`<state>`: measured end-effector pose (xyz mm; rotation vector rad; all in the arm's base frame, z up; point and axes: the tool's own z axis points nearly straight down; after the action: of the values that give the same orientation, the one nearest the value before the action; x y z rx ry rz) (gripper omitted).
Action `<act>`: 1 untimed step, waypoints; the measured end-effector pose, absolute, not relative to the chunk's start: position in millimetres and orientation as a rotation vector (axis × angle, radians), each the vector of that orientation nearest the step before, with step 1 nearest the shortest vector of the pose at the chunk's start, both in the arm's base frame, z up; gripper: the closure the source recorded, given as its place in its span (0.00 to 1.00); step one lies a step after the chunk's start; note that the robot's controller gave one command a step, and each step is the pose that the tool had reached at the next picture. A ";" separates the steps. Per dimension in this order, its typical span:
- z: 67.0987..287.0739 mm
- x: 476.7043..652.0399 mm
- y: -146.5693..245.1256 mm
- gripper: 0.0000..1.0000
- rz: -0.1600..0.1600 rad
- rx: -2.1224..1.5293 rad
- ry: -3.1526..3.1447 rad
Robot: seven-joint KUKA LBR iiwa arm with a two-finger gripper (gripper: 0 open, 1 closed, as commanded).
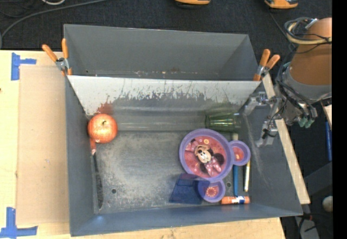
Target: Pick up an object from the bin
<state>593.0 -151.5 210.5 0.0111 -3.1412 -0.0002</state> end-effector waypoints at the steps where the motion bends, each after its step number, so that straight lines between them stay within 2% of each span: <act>1: 191.7 567.1 -137.6 0.00 0.002 0.161 -3.141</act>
Offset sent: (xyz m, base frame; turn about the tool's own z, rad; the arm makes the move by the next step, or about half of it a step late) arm -0.0317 0.0242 -0.0618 -0.1734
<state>567.1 -137.6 191.7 0.1609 -3.1410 0.0017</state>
